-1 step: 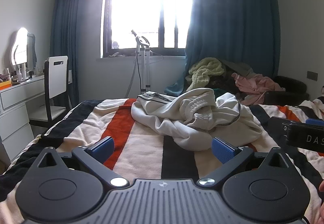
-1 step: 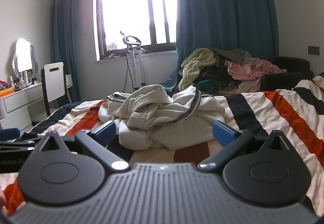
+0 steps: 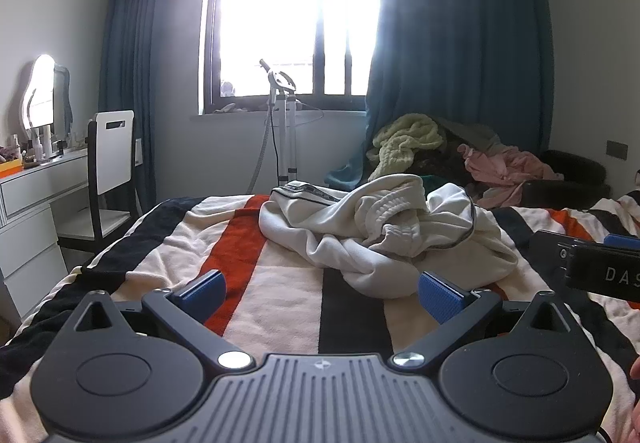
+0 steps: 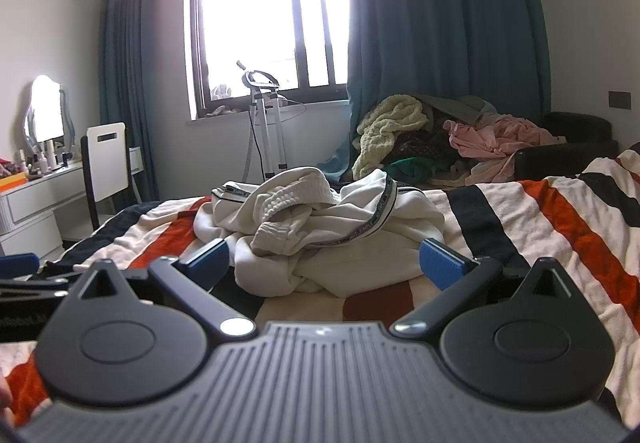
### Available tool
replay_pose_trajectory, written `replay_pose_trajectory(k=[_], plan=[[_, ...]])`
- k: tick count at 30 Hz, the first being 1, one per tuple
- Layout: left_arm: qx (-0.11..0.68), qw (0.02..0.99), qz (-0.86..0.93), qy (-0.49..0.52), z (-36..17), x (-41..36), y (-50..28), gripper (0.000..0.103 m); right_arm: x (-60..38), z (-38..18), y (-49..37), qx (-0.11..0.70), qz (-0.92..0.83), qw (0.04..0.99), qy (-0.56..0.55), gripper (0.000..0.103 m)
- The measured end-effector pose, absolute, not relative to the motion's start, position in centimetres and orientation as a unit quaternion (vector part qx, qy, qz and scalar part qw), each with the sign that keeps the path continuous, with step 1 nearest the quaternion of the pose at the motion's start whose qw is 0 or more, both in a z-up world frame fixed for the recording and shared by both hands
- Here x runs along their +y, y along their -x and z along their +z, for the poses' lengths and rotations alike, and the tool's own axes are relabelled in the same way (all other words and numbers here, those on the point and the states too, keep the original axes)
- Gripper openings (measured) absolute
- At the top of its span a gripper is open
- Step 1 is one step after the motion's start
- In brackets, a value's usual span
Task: Fold clothes
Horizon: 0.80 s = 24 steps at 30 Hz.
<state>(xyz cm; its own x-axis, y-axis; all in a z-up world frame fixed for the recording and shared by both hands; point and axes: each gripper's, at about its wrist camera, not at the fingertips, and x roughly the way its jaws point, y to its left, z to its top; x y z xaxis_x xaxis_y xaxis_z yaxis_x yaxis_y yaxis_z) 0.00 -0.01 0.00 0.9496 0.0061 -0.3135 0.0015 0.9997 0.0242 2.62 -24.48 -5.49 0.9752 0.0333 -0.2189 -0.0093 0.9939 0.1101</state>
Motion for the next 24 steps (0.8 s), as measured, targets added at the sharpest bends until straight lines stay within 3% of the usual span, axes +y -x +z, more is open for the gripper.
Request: replay_pose_trajectory(k=[24], plan=[[0.159,0.987,-0.001,-0.015,-0.02,-0.34,-0.22,0.103,-24.33,-5.62,-2.57,0.114,0.008,0.992,-0.053,0.103]])
